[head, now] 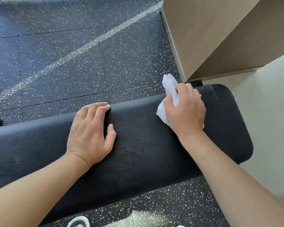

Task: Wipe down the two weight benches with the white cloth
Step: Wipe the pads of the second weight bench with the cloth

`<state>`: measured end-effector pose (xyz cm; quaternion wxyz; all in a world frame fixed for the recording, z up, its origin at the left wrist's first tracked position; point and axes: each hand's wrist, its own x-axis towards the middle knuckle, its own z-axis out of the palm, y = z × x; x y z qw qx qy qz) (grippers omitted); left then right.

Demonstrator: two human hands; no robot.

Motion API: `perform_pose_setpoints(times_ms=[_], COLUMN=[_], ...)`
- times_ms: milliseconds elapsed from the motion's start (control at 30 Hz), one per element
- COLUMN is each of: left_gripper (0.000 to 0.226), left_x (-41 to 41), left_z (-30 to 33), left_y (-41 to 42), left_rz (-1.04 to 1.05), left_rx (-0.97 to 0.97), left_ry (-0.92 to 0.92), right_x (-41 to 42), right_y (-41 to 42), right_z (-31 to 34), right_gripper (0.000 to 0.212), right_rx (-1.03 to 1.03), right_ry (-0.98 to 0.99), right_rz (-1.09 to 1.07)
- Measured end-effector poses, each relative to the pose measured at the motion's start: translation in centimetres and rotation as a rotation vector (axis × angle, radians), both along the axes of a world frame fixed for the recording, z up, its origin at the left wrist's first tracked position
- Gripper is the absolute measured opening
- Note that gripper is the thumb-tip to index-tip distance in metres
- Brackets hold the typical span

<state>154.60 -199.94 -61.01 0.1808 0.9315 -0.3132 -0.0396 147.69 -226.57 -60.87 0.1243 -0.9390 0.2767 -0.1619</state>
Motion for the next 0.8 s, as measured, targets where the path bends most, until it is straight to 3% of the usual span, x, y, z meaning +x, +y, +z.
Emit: perform_pose_setpoints(times_ms=[167,333,533,667,800], left_gripper=[0.054,0.056,0.068,0.064,0.056], left_x=[0.0,-0.4,0.0,-0.4,-3.0], left_z=[0.1,0.7,3.6,4.9,4.0], left_y=[0.1,0.1,-2.9,-7.2,-12.0], left_rz=[-0.006,-0.050,-0.641,-0.553,-0.300], left_rx=[0.006,0.096,0.414,0.377,0.237], left_ry=[-0.004,-0.027,-0.213,-0.076,0.015], right_x=[4.1,0.6,-9.3,-13.4,-16.5], right_y=[6.7,8.0,4.9,0.6,-1.2], right_z=[0.3,0.7,0.5,1.3,1.6], right_gripper=[0.019,0.017,0.013,0.010,0.010], right_rx=[-0.021,0.083,0.027,0.035,0.100], right_ry=[-0.027,-0.057,-0.080,-0.051,-0.008], right_rz=[0.110,0.213,0.474,0.433,0.377])
